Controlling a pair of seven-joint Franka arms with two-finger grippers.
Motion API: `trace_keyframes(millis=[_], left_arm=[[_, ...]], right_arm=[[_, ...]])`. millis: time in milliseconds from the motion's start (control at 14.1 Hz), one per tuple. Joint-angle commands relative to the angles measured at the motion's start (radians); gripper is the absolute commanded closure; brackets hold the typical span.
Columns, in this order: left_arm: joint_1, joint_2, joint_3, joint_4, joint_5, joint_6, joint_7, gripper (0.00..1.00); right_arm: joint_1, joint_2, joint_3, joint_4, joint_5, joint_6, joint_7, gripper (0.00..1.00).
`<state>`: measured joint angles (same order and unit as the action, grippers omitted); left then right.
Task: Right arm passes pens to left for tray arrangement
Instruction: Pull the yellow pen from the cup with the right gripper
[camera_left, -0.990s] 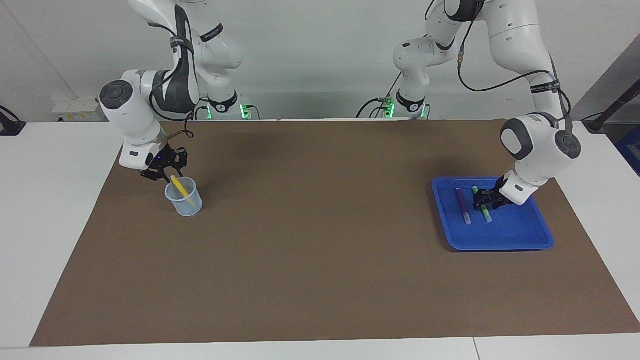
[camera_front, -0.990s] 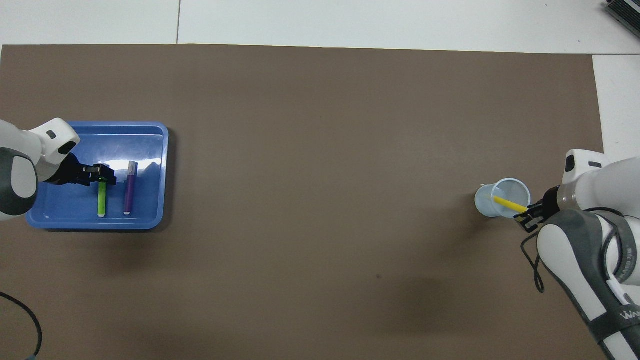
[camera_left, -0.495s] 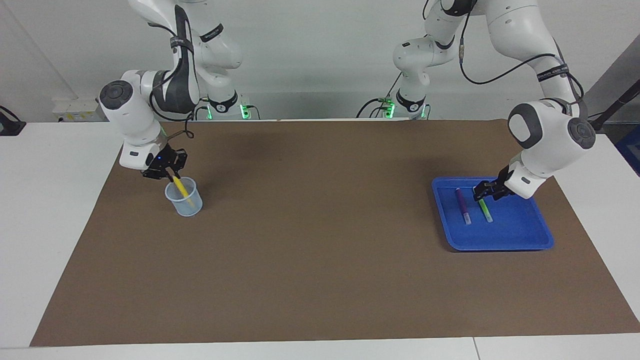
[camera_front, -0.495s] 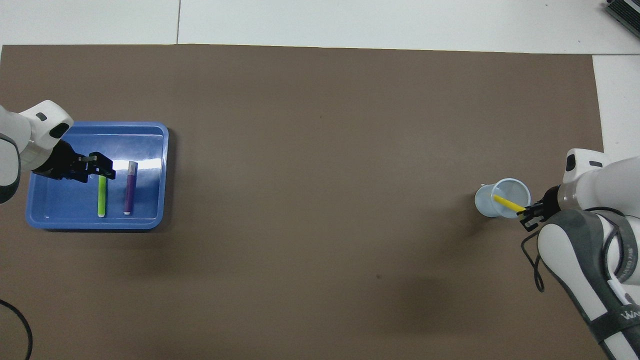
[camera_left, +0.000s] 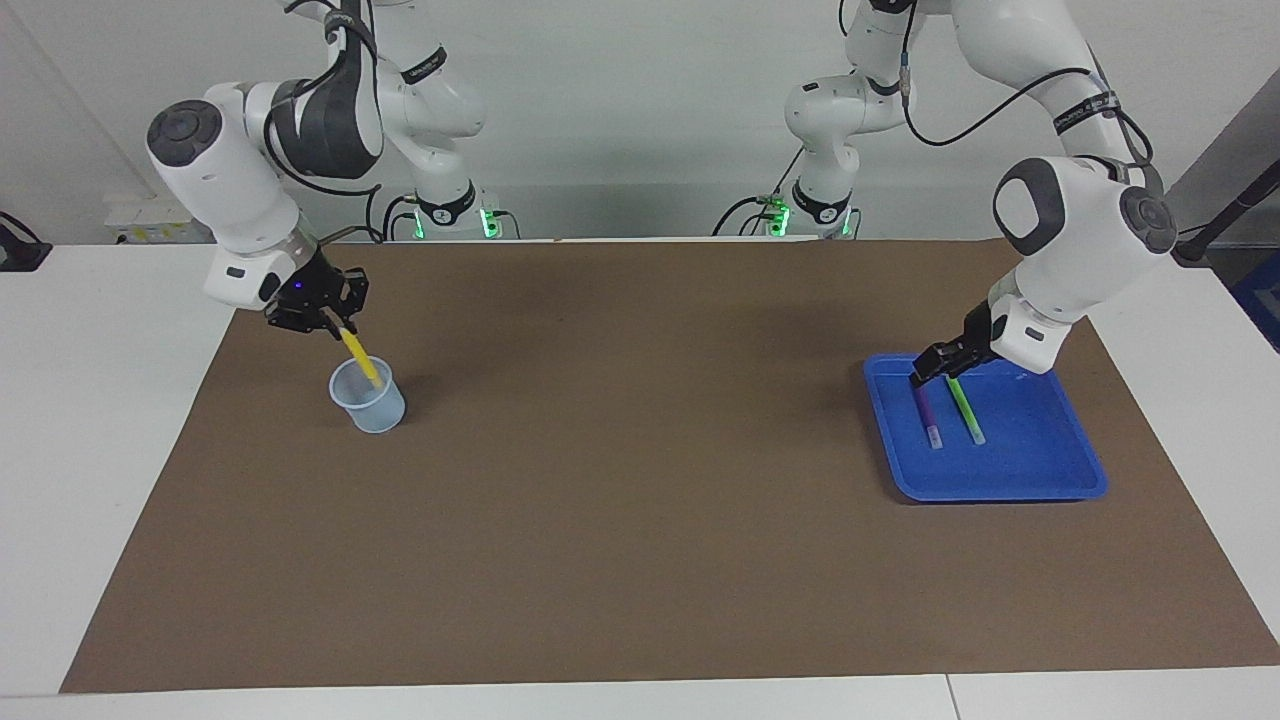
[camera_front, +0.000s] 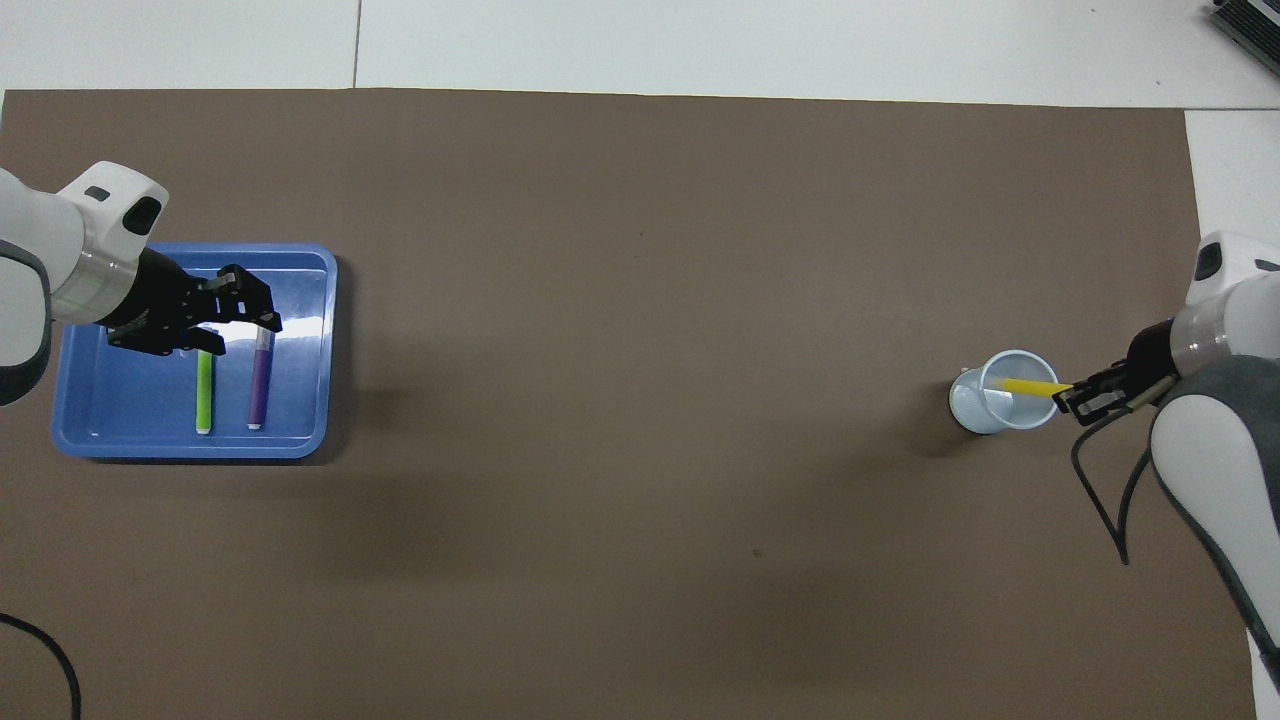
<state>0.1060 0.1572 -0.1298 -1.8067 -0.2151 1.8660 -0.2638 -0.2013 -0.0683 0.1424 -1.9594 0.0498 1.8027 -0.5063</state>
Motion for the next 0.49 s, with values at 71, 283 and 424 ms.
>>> trace_keyframes(millis=[71,283,424], left_arm=[[-0.069,-0.050,0.006,-0.002,-0.090,-0.013,-0.288,0.30],[-0.129,-0.080,0.006,-0.009,-0.194,0.025,-0.536,0.31],[-0.182,-0.093,0.006,-0.016,-0.208,0.086,-0.700,0.31]], right_arm=[[0.029,0.021,0.009,0.092,0.103,-0.060,0.118,1.00],[0.045,0.019,0.011,0.096,0.333,-0.040,0.341,1.00],[0.107,0.021,0.017,0.093,0.461,0.013,0.563,1.00]])
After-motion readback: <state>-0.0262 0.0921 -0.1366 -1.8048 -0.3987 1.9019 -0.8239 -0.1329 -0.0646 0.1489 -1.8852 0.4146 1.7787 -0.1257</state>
